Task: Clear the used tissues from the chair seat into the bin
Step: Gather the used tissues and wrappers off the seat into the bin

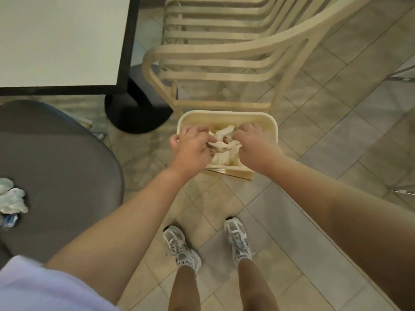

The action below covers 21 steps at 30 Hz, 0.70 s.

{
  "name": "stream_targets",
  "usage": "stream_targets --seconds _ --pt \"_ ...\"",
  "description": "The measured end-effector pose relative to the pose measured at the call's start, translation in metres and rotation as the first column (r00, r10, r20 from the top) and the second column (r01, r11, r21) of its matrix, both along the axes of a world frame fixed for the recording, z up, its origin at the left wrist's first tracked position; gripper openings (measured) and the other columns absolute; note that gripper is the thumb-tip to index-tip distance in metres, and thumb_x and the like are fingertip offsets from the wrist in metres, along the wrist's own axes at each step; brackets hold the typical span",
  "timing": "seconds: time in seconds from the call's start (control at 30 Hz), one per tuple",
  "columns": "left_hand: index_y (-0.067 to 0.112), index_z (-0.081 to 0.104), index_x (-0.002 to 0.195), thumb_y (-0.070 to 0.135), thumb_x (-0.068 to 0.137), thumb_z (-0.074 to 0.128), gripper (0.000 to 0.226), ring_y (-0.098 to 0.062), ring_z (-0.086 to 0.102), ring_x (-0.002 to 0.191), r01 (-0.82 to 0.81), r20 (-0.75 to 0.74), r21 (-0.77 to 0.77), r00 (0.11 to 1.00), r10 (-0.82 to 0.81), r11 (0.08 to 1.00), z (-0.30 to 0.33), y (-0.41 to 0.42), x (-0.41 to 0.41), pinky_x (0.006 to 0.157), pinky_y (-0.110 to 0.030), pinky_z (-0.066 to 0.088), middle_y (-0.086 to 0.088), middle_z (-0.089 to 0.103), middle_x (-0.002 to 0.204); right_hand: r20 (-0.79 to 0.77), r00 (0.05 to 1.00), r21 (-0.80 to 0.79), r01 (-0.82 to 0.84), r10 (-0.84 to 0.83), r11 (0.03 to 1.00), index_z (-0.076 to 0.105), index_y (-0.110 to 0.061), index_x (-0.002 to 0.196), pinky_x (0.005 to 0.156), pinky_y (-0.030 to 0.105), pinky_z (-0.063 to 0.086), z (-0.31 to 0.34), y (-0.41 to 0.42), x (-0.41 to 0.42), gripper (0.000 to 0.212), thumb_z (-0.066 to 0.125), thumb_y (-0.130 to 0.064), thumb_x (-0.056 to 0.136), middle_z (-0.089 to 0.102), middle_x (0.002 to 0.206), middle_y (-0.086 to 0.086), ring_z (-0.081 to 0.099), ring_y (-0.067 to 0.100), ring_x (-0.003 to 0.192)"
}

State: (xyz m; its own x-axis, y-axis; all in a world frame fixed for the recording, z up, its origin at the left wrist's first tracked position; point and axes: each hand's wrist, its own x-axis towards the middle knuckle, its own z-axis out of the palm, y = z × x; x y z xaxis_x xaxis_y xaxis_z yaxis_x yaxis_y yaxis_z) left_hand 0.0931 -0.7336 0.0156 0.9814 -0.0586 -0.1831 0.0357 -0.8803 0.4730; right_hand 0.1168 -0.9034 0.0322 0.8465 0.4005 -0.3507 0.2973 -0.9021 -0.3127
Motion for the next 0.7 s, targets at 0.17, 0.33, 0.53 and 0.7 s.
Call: stream_targets --seconds 0.17,0.33,0.53,0.7 --pt "0.031 0.067 0.098 0.006 0.08 0.052 0.034 -0.009 0.031 0.121 -0.097 0.019 0.05 0.995 0.096 0.994 0.012 0.05 -0.02 0.079 -0.021 0.008 0.012 0.05 0.124 0.0 0.993 0.022 -0.12 0.12 0.992 0.052 -0.011 0.12 0.095 0.042 0.036 0.014 0.056 0.002 0.037 0.042 -0.005 0.085 0.048 0.125 0.008 0.04 0.029 0.12" --pt "0.028 0.067 0.101 0.004 0.079 0.051 0.036 -0.013 0.032 0.123 -0.237 0.039 0.105 0.971 0.234 0.966 0.014 0.123 -0.048 0.077 -0.023 0.009 0.009 0.051 0.125 0.012 0.959 0.049 -0.283 0.283 0.958 0.051 -0.011 0.121 0.096 0.041 0.038 0.023 0.132 0.001 0.038 0.044 -0.006 0.085 0.048 0.127 0.01 0.041 0.03 0.12" --pt "0.027 0.065 0.102 0.005 0.078 0.052 0.035 -0.016 0.031 0.121 -0.42 0.04 0.19 0.907 0.42 0.888 0.013 0.22 -0.097 0.073 -0.025 0.007 0.007 0.051 0.125 0.04 0.882 0.098 -0.472 0.47 0.876 0.049 -0.013 0.126 0.101 0.042 0.036 0.024 0.231 -0.013 0.039 0.044 -0.012 0.087 0.048 0.13 0.01 0.04 0.028 0.124" --pt "0.025 0.062 0.109 0.003 0.075 0.053 0.042 -0.021 0.033 0.122 -0.605 0.048 0.203 0.791 0.609 0.77 0.002 0.299 -0.141 0.082 -0.03 0.015 0.003 0.05 0.127 0.011 0.824 0.099 -0.565 0.567 0.819 0.047 -0.014 0.129 0.102 0.041 0.036 0.014 0.319 -0.033 0.041 0.043 -0.011 0.087 0.046 0.131 0.009 0.039 0.028 0.124"
